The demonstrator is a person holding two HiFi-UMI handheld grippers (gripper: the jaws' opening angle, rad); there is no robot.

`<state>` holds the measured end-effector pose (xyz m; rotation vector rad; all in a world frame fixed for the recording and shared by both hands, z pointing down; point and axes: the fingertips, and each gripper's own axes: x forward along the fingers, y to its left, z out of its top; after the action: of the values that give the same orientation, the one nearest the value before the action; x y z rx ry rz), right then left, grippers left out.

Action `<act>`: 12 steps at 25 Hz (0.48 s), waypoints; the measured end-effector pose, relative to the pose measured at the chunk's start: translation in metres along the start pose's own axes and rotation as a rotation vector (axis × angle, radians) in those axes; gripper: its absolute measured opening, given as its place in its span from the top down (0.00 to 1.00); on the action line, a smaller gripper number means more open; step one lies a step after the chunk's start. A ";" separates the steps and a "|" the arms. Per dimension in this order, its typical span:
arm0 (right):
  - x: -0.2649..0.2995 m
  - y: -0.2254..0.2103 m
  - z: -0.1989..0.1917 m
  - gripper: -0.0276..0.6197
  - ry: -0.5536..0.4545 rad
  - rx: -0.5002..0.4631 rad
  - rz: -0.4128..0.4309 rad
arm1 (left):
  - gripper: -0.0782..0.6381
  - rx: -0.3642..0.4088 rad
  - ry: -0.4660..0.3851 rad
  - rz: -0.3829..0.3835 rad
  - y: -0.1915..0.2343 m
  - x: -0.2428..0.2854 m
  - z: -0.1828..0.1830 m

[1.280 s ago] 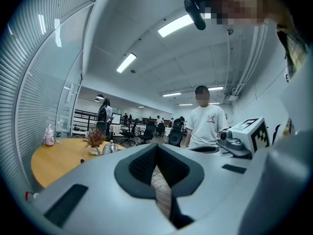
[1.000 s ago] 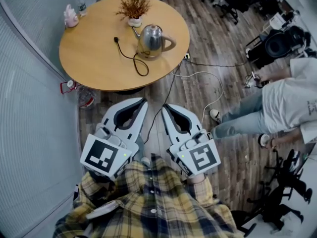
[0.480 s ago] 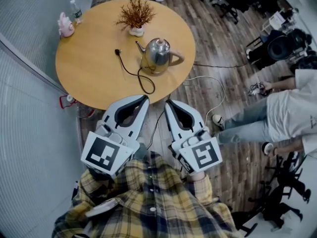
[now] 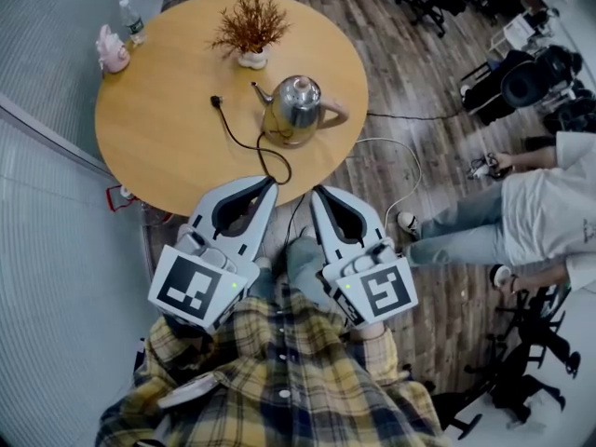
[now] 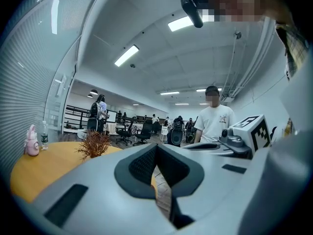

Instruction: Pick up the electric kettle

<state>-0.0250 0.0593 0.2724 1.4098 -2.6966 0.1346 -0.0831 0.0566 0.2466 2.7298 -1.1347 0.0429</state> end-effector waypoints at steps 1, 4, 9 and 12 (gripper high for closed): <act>0.003 -0.003 0.000 0.91 -0.003 0.000 -0.002 | 0.89 -0.001 0.000 0.001 0.003 0.003 0.000; 0.014 -0.014 0.002 0.91 -0.012 0.001 -0.001 | 0.89 -0.004 -0.001 0.007 0.011 0.014 0.002; 0.028 -0.035 0.002 0.91 -0.003 0.003 0.011 | 0.89 -0.008 0.005 0.017 0.021 0.039 0.002; 0.036 -0.054 0.004 0.91 -0.008 0.001 0.015 | 0.89 -0.005 0.003 0.022 0.025 0.059 0.005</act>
<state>-0.0014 -0.0016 0.2744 1.3936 -2.7146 0.1320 -0.0597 -0.0029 0.2514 2.7118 -1.1628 0.0463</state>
